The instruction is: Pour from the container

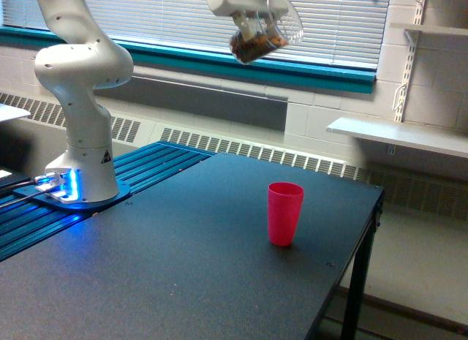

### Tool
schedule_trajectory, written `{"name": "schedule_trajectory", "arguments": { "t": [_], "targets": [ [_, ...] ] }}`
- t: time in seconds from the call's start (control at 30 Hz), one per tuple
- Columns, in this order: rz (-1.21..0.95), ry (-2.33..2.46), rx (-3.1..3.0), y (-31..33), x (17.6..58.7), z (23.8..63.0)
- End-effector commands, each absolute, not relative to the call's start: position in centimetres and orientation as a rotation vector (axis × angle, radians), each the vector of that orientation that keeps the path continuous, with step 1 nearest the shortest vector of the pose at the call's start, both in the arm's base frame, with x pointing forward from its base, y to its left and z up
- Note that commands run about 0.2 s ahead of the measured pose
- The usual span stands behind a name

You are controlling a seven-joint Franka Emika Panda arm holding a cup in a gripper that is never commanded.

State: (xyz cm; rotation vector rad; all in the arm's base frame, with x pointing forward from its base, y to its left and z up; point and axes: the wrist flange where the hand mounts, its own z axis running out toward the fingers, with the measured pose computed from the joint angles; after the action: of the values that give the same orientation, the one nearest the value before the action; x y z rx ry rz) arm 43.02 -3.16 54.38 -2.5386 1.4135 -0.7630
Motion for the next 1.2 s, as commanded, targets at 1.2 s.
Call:
{"name": "schedule_trajectory", "arguments": {
  "t": [1.2],
  "targets": [
    [-0.634, 1.484, -2.626, 3.5, 41.8, 48.8]
  ]
}}
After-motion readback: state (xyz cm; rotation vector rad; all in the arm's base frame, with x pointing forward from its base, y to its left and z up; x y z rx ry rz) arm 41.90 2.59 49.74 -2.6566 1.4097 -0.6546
